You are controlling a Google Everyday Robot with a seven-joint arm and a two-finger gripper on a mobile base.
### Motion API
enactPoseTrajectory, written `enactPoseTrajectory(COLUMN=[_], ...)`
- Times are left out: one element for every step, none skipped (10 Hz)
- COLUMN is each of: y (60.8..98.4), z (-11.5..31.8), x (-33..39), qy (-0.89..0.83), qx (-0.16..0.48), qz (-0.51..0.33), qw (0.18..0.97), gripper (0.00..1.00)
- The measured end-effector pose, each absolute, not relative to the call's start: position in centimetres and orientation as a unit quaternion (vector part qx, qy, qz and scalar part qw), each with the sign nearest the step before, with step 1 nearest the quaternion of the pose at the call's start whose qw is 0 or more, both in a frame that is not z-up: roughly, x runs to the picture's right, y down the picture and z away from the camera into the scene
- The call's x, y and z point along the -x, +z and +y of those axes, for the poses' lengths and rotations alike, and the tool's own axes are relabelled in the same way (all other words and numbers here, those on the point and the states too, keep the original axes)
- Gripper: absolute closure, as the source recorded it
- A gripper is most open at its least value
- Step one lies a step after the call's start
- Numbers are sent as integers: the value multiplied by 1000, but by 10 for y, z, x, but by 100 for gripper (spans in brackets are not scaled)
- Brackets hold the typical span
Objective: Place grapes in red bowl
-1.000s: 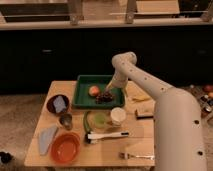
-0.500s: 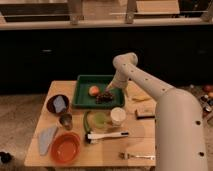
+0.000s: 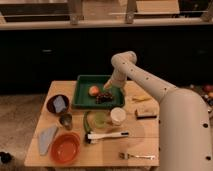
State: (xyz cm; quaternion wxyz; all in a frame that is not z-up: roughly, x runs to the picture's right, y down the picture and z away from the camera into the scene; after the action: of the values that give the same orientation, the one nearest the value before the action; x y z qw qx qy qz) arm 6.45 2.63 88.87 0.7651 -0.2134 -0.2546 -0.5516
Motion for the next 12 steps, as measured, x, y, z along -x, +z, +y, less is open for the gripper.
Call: enactPoseTrajectory(y=[885, 882, 880, 879, 881, 883, 887, 889, 891, 895, 900, 903], z=[25, 24, 24, 24, 27, 29, 34, 37, 40, 42, 45, 47], x=[-55, -47, -39, -29, -19, -13, -11, -10, -11, -11, -10, -11], qy=[-560, -568, -575, -581, -586, -589, -591, -592, -593, -594, -594, -593], qx=[207, 202, 200, 197, 197, 198, 202, 205, 208, 209, 210, 210], qz=[-259, -263, -267, -272, -278, -282, -287, -290, -292, -294, -298, -300], qw=[759, 753, 747, 742, 735, 731, 726, 723, 721, 719, 718, 717], gripper=[20, 20, 20, 20, 20, 20, 20, 20, 20, 20, 20, 20])
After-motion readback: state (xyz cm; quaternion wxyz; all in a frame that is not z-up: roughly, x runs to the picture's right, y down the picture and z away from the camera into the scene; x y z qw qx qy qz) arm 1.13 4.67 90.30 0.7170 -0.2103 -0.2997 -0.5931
